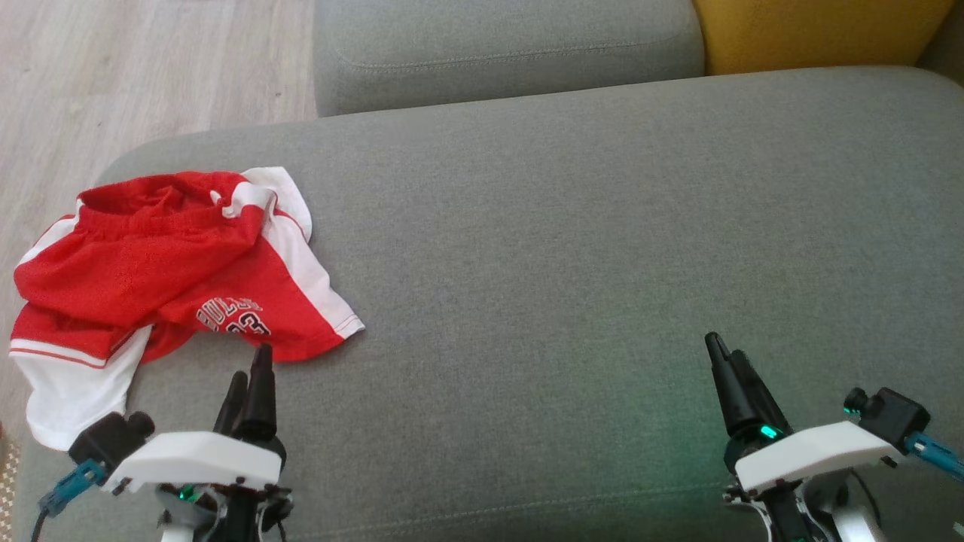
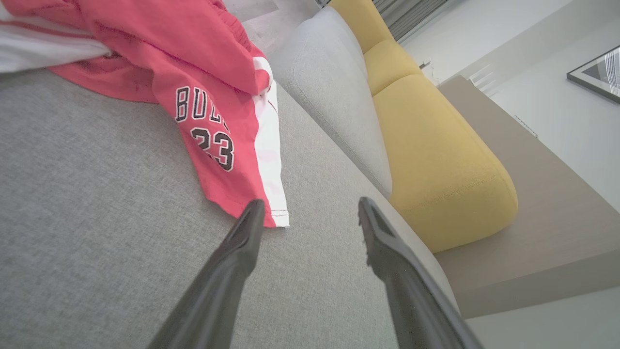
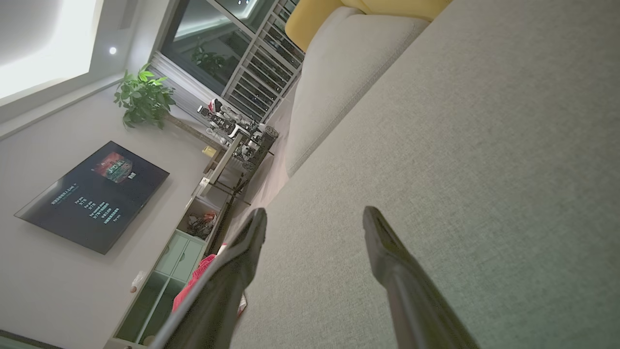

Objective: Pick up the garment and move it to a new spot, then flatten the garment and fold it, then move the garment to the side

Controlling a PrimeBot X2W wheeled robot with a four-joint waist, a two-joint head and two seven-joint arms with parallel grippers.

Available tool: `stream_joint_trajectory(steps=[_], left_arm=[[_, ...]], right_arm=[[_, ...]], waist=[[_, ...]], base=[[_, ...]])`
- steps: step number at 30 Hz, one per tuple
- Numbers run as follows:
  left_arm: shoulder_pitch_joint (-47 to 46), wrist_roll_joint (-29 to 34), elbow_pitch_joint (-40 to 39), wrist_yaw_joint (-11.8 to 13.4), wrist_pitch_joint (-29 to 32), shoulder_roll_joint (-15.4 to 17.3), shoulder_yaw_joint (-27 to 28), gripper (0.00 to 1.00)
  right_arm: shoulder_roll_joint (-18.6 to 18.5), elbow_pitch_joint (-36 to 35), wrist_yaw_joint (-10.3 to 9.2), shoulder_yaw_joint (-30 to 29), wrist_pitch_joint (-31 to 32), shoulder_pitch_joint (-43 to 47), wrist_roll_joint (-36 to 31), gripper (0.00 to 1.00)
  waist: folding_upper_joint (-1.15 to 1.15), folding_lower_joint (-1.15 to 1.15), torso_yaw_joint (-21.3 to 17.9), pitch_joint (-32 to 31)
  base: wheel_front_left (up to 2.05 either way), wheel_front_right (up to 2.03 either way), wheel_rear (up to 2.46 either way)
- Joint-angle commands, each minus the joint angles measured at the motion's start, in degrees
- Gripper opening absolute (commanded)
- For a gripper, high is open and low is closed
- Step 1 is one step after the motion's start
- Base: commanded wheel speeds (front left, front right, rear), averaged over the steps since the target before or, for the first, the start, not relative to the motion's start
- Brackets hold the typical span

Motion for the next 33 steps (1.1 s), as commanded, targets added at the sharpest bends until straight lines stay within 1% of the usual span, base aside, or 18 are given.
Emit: stream_joint_trajectory(steps=[1,9,17,22,28,33], left_arm=[[-2.4,1.1,-2.4,0.4,-0.5,1.1,0.5,1.00],[-2.0,6.3,-3.7,1.3,-1.8,1.7,-0.3,1.00],[-1.5,12.1,-5.6,2.3,-3.2,1.9,-1.3,1.00],[-1.2,14.9,-6.3,1.4,-4.0,2.0,-1.6,1.00],[-0.8,19.4,-7.3,1.3,-5.0,1.8,-1.4,1.00],[-0.6,23.2,-8.0,1.2,-5.9,1.6,-1.5,1.00]], right_arm=[[-0.4,-2.5,0.00,0.9,-0.6,-2.8,-1.2,1.00],[-0.4,-4.0,0.00,1.9,-1.9,-2.7,-6.2,1.00],[-0.5,-5.1,-0.01,1.3,-3.3,-2.4,-11.5,1.00],[-0.5,-5.7,-0.01,1.3,-4.1,-2.4,-15.0,1.00],[-0.6,-5.7,-0.01,0.5,-5.1,-2.1,-19.3,1.00],[-0.6,-5.4,-0.01,1.1,-6.0,-1.9,-22.8,1.00]], waist=[[0.00,0.00,0.0,0.0],[0.00,0.00,0.1,-0.4],[0.00,0.00,0.1,-0.9],[0.00,0.00,0.2,-1.0],[0.00,0.00,0.2,-1.3],[0.00,0.00,0.4,-1.6]], base=[[0.00,0.00,0.00],[0.00,0.00,0.00],[0.00,0.00,0.00],[0.00,0.00,0.00],[0.00,0.00,0.00],[0.00,0.00,0.00]])
